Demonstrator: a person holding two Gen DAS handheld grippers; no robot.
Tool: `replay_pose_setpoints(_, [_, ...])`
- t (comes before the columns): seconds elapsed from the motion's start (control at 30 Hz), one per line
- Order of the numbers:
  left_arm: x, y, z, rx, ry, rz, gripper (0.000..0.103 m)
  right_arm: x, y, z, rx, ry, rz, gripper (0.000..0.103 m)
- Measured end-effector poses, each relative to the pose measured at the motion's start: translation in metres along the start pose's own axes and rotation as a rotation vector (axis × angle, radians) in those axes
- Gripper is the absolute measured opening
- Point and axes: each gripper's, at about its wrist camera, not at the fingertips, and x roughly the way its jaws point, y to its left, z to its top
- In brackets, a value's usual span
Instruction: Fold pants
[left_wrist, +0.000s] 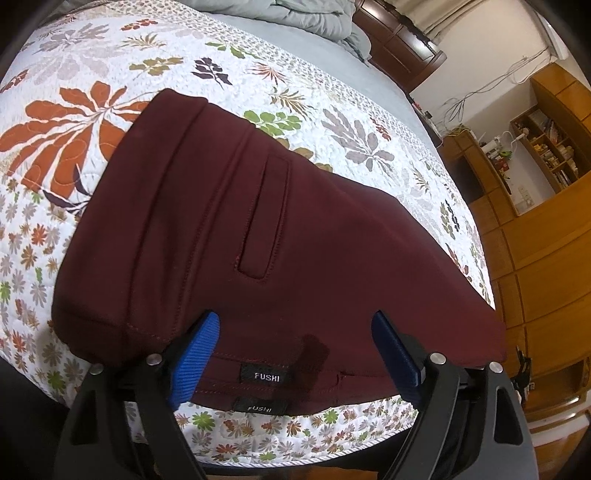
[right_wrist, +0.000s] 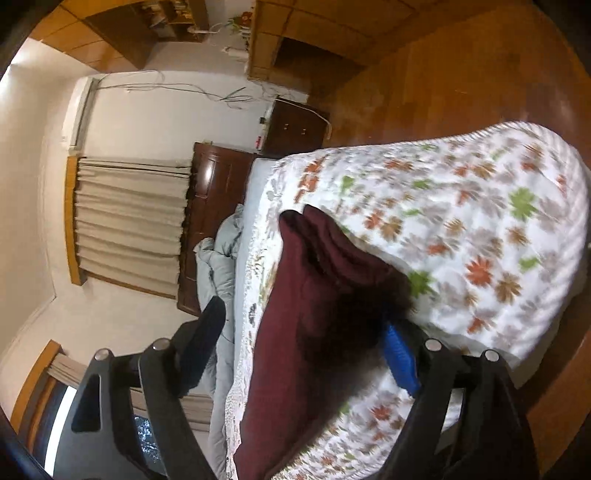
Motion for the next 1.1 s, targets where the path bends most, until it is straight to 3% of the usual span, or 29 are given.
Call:
replay_pose_setpoints(0.07, [-0.001, 0.001, -0.001, -0.004, -0.004, -0.004, 0.085, 0.001, 0.0, -0.002, -0.027, 0.015, 0.011, 0.055])
replay_pose_setpoints(0.17, [0.0, 0.0, -0.002, 0.003, -0.01, -0.002, 0.085, 0.006, -0.009, -0.007, -0.024, 0.039, -0.008, 0.043])
replay_pose_setpoints(0.3, [0.0, 0.0, -0.001, 0.004, -0.009, -0.001, 0.087, 0.004, -0.011, -0.005, -0.017, 0.042, -0.017, 0.038])
replay_pose_setpoints(0.37, [0.0, 0.001, -0.001, -0.001, -0.008, -0.006, 0.087, 0.004, -0.007, -0.004, -0.024, 0.039, -0.057, 0.026])
replay_pose_setpoints(0.6, [-0.002, 0.004, -0.002, -0.011, -0.016, -0.026, 0.087, 0.004, 0.042, -0.006, -0.129, 0.019, -0.138, 0.02])
replay_pose_setpoints(0.83, [-0.004, 0.008, -0.001, -0.027, -0.02, -0.055, 0.087, 0.012, 0.125, -0.027, -0.38, -0.011, -0.28, 0.019])
replay_pose_setpoints(1.1, [-0.006, 0.011, -0.002, -0.034, -0.022, -0.086, 0.087, 0.029, 0.205, -0.058, -0.583, -0.027, -0.326, 0.019])
